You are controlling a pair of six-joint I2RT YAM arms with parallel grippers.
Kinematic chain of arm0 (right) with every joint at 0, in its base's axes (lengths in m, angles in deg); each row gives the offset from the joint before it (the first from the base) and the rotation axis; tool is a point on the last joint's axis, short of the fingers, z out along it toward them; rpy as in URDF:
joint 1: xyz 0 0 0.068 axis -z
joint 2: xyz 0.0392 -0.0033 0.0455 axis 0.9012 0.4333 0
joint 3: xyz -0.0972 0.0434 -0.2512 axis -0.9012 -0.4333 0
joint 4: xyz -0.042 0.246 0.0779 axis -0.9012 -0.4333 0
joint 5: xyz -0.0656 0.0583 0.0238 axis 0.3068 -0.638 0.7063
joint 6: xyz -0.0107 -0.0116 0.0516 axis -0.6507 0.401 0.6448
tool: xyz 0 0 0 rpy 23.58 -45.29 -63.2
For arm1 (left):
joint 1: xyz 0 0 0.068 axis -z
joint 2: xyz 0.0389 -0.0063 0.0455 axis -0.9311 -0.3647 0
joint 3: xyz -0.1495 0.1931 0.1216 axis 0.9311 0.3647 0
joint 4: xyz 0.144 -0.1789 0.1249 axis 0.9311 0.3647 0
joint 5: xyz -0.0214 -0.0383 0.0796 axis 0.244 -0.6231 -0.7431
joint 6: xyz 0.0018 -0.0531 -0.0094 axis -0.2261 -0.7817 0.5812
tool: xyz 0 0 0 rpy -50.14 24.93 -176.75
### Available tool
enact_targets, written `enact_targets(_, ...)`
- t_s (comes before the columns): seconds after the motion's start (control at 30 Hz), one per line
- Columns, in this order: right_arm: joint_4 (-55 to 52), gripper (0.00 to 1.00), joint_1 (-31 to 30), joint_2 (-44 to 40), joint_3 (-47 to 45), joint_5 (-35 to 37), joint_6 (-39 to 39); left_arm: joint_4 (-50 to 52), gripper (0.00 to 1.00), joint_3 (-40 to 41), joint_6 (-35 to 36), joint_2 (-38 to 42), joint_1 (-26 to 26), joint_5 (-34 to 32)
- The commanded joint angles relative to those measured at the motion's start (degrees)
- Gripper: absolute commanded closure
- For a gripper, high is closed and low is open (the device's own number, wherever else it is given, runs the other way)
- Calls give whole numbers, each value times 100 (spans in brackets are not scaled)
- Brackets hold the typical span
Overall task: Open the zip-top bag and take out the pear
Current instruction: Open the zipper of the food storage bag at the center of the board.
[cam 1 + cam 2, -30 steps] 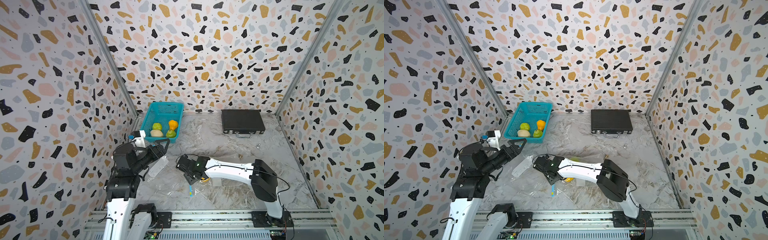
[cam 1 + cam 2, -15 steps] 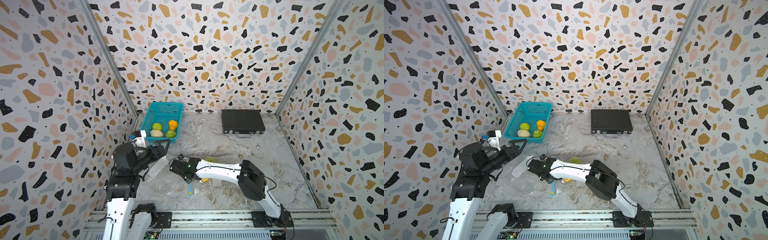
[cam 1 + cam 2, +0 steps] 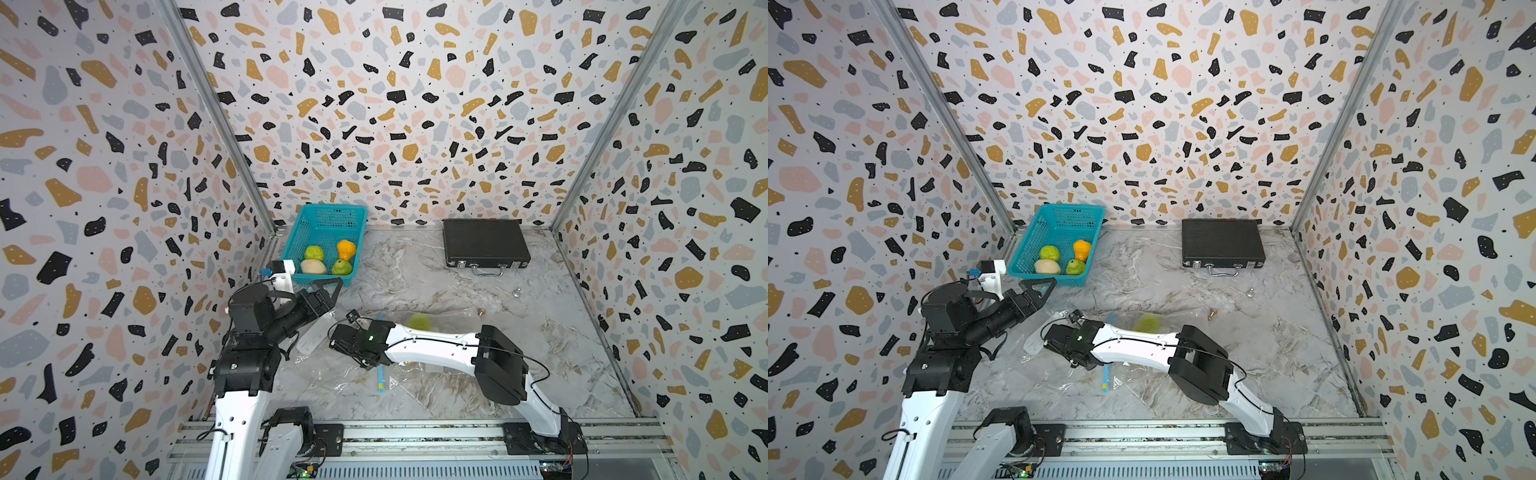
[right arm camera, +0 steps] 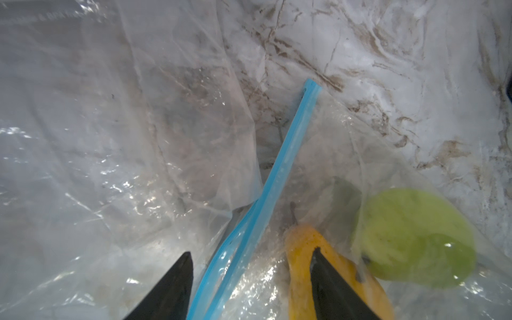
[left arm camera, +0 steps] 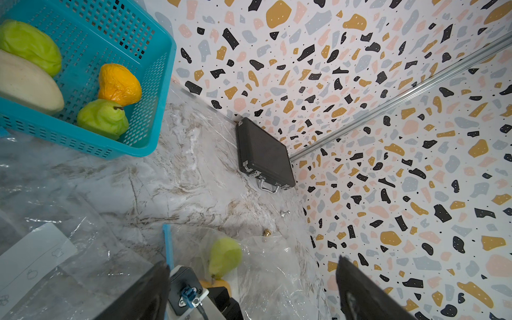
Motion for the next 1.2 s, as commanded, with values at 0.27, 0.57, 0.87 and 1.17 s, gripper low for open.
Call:
enact_targets(0.27,-398,49,-20,66,-145,479,256,-227,8,-42,226,93,-39,112)
enact_targets(0.57,-434,85,-12,-92,-373,632,257,-214,8,120,302,118,-47,137)
enact_targets(0.87,-209,100,-3,-384,-470,394,244,-33,8,155,468,178,-79,79)
enact_targets(1.17,436,100,50,-1704,-1299,231,174,-12,8,-44,340,187,-319,43)
